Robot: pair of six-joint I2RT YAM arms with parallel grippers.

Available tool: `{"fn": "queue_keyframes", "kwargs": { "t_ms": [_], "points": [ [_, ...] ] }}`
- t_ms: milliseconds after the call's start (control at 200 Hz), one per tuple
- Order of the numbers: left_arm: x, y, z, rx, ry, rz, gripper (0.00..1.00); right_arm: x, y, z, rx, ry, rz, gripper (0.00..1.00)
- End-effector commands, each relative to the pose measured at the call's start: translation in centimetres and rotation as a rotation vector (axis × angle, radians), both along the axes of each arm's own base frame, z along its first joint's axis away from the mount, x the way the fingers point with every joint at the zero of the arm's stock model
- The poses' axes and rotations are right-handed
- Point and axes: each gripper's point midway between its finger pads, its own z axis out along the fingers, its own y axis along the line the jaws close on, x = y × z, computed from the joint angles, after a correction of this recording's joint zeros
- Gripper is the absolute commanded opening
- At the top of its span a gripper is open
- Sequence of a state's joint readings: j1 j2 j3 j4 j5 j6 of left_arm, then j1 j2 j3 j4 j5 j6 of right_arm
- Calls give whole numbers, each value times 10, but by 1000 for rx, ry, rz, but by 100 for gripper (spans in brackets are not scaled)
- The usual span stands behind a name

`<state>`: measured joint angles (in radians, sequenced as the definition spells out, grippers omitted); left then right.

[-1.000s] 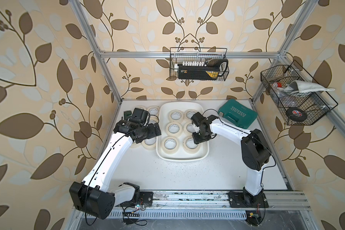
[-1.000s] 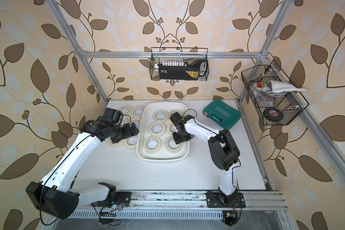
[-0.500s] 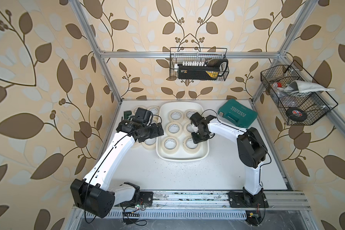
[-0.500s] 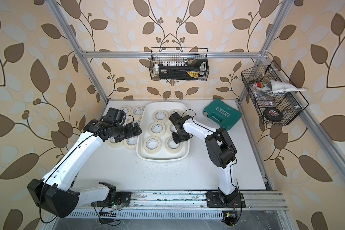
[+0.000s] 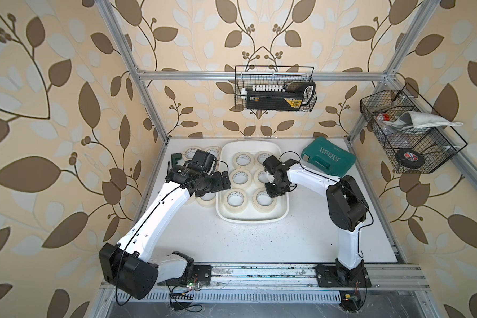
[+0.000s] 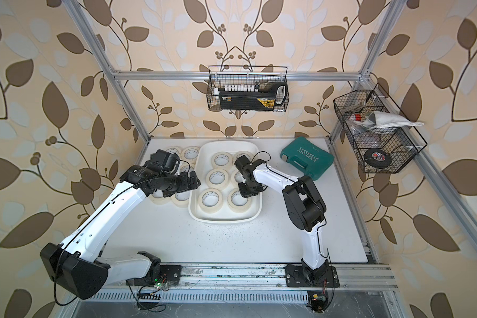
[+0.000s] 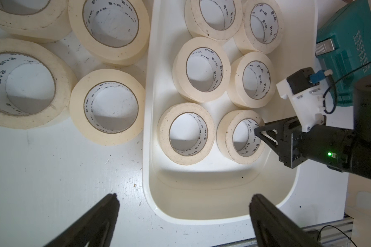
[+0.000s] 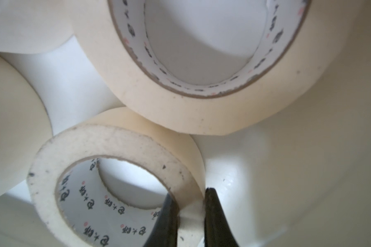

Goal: Take out the art tape in the storage box
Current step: Pick up the art tape from the storage box, then place the art tape at the center of the board.

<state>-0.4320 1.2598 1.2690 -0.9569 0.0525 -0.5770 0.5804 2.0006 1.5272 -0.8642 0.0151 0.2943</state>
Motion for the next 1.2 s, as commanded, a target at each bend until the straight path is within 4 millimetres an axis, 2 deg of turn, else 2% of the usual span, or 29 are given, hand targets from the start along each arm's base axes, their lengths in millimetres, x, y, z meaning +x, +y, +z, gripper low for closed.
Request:
{"fn": "queue_keyframes", "kwargs": {
  "t_ms": [0, 310, 510, 545, 900, 1015, 1195],
  "points": [
    [5, -12, 15, 1, -44, -24, 99, 4, 0, 54, 37, -105, -11, 0],
    [7, -44, 27, 95, -77, -93, 99, -11, 1, 131, 74, -253, 3, 0],
    [4, -72, 35, 123, -102, -153, 99, -25, 7, 160, 110, -303, 16, 0],
    [5, -80, 28, 140, -87, -168, 99, -27, 8, 162, 112, -305, 17, 0],
    [5, -129, 9, 208, -89, -258, 93, -37, 10, 172, 134, -308, 18, 0],
    [7, -136, 0, 232, -77, -266, 85, -39, 11, 172, 136, -304, 20, 0],
    [11, -142, -8, 237, -72, -271, 64, -42, 10, 169, 138, -291, 18, 0]
  ]
}}
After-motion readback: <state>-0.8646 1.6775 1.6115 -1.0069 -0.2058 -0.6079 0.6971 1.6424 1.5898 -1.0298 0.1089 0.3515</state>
